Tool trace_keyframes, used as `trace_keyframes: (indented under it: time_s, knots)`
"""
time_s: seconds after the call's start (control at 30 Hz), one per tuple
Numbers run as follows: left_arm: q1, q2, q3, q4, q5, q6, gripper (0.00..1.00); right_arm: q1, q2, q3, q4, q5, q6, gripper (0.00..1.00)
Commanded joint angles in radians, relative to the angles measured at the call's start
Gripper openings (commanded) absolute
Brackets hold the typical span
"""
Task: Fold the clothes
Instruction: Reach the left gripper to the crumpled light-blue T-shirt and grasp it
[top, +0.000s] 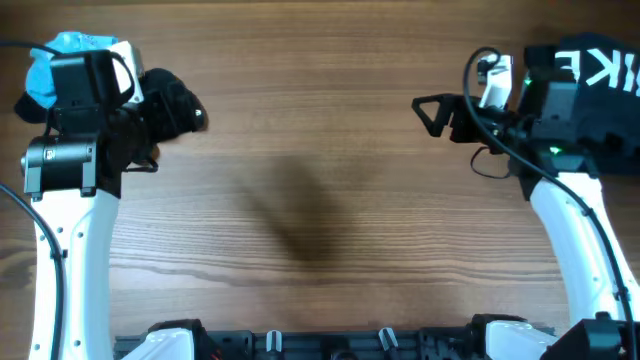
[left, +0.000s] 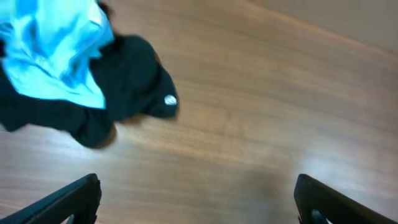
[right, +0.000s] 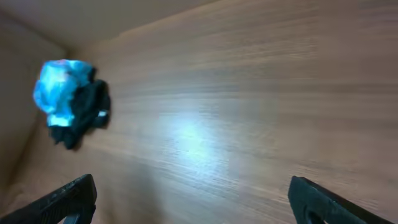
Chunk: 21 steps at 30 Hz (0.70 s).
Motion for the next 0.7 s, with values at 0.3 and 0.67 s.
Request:
trace_keyframes:
  time_s: [0.3, 0.67]
  knots:
    - [0.214, 0.257, 0.201, -0.011, -0.27, 0.015, 1.0, 0.147, 0.024, 0.216, -0.194, 0.491, 0.117, 1.0]
    - [0.29, 0.323, 0.201, 0.28, -0.157, 0.016, 1.0, 0.147, 0.048, 0.207, -0.232, 0.46, 0.001, 1.0]
